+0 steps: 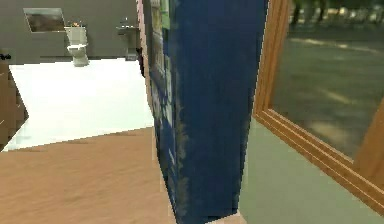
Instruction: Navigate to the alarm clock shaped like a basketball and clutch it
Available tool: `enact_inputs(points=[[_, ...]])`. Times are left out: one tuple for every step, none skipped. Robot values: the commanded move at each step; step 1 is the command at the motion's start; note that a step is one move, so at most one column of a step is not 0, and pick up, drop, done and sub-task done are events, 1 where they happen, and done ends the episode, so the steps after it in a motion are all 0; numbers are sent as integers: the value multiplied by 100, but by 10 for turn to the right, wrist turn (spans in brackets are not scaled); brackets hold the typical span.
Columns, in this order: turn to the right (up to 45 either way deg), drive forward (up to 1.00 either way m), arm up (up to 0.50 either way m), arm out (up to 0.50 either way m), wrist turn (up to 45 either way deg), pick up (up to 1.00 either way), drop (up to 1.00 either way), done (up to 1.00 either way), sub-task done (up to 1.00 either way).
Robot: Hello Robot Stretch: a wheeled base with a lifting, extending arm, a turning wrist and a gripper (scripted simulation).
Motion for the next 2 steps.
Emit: enact_inputs(points=[[-450, 0, 0, 0, 0, 0, 0, 0, 0], [0, 15, 0, 0, 0, 0, 0, 0, 0]])
